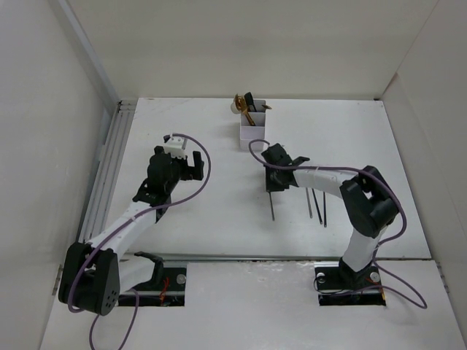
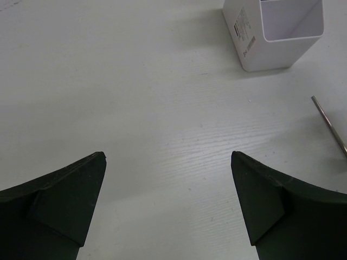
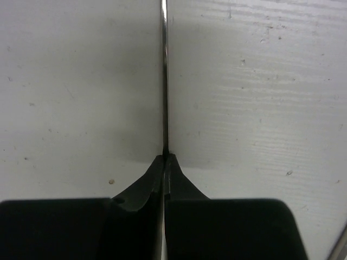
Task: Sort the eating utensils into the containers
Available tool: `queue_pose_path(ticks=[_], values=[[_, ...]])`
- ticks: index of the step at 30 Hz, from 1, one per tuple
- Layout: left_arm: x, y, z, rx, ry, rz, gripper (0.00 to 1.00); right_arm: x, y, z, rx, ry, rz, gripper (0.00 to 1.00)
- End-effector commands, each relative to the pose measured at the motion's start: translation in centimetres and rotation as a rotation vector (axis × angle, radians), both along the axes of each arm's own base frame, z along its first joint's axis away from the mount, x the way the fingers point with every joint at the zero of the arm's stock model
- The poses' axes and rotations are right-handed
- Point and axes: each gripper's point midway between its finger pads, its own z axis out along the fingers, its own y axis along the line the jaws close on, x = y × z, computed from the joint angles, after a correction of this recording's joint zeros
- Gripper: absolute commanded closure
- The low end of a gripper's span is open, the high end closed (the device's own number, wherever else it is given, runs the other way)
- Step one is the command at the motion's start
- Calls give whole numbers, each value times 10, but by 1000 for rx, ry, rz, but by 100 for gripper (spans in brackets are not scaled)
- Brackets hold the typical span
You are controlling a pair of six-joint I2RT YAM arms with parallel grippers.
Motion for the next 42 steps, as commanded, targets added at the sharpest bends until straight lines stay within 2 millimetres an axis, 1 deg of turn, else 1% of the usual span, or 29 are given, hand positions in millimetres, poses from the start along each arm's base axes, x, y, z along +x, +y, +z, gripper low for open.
queue_pose_path(ticks=[1,2,4,5,7,8,11,14,15,18,19,20,21,22,23,25,26,28,29,31,32,33,34,35,36,37,38,40,42], values=[[1,-1,17,-18,-62,2,0,-14,-23,-22,-33,34,4,100],[1,-1,17,-18,-62,2,0,-6,-16,-14,-1,-11,30,100],[1,-1,13,-14,-51,2,0,-8,-4,-3,23,-68,106,100],[1,-1,13,-14,-51,2,0,-2,4,19,43,-140,155,100],[2,-1,10,-12,-43,2,0,5,15,45,67,-237,196,100],[2,-1,10,-12,-43,2,0,11,15,66,79,-302,205,100],[3,2,7,-9,-34,12,0,23,18,103,101,-425,221,100],[6,4,5,-14,-23,23,0,34,34,153,148,-567,321,100],[8,6,3,-14,-12,24,0,38,35,166,136,-610,347,100],[13,4,-2,-7,13,24,0,56,45,211,158,-753,368,100],[16,3,0,-7,12,24,0,66,50,237,165,-864,384,100],[18,3,-2,6,10,20,0,76,48,246,161,-915,374,100],[22,2,0,5,7,20,0,85,51,263,177,-982,377,100],[28,1,4,16,-9,15,0,95,53,267,176,-1031,386,100],[33,3,7,30,-21,24,0,106,56,301,225,-1167,367,100],[43,3,10,35,-24,42,0,118,59,322,273,-1283,417,100],[46,3,11,44,-25,39,0,130,65,312,254,-1305,453,100],[54,6,5,58,-9,65,0,142,72,334,278,-1420,506,100],[58,5,7,61,0,64,0,156,79,315,279,-1401,530,100],[63,5,4,81,20,69,0,167,81,330,305,-1485,576,100],[69,4,3,85,32,68,0,170,86,329,314,-1503,590,100],[72,5,2,101,36,73,0,180,86,320,321,-1523,587,100],[75,8,2,102,38,82,0,186,85,318,323,-1536,604,100],[76,9,-2,115,44,77,0,189,89,325,340,-1558,614,100],[79,8,-1,115,42,77,0,201,90,308,352,-1526,614,100],[83,13,4,115,31,98,0,205,91,305,356,-1521,644,100],[83,15,-3,126,50,109,0,206,95,308,376,-1525,657,100],[86,15,-3,126,52,109,0,208,98,295,387,-1498,666,100],[88,14,-4,127,53,109,0,212,95,284,383,-1478,670,100]])
